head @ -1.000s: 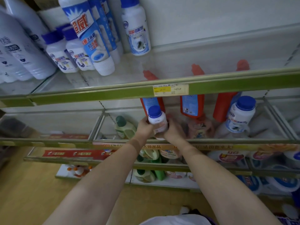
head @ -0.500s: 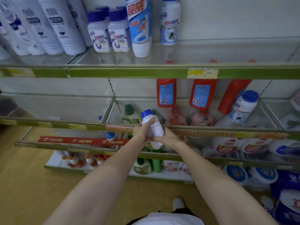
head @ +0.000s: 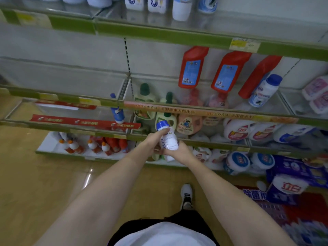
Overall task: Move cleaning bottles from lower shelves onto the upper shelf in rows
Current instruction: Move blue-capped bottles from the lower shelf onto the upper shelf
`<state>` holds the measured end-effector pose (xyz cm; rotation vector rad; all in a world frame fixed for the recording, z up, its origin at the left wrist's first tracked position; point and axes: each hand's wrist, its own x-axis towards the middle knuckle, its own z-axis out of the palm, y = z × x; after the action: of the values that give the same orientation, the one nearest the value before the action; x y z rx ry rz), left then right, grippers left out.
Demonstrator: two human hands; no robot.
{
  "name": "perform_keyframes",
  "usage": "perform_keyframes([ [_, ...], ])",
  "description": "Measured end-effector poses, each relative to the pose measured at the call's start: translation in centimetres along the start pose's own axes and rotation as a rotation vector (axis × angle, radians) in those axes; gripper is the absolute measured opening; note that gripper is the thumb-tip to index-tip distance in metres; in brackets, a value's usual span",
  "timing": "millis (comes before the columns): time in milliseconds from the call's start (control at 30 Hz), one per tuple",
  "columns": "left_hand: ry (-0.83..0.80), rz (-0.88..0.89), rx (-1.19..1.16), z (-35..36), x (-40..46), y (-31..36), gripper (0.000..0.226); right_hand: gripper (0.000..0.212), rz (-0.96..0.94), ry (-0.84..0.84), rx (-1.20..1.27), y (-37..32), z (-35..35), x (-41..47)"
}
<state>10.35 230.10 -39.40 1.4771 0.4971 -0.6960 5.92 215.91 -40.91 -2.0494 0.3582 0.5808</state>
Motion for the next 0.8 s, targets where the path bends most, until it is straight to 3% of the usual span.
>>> perform_keyframes([
  [100, -0.016, -0.030, -0.019, -0.5, -0.6, -1.6, 0.068, 0.085, 0.036, 0.062, -0.187, 1.7, 1.7, -1.1],
  [200, -0.065, -0.063, -0.043, -0.8, -1.0, -2.4, 0.074, 0.094, 0.030, 0.035, -0.206, 1.8, 2.3, -2.5],
  [433, 0.047, -0.058, -0.049, -1.7, -1.4, -2.9, 0.082, 0.079, -0.002, -0.106, -0.096, 2.1, 1.7, -3.1],
  [533, 0.017, 0.006, -0.135, -2.2, -1.9, -2.9, 0.060, 0.074, 0.024, -0.121, 0.000, 2.4, 1.1, -3.0],
  [700, -0.050, 0.048, -0.281, -2.3, -2.2, -2.5, 0.061, 0.093, 0.069, -0.206, 0.219, 1.8, 1.5, -3.2],
  [800, -0.104, 0.038, -0.314, -2.4, -2.6, -1.9, 0.056, 0.098, 0.063, -0.174, 0.248, 0.9, 2.0, -3.0],
])
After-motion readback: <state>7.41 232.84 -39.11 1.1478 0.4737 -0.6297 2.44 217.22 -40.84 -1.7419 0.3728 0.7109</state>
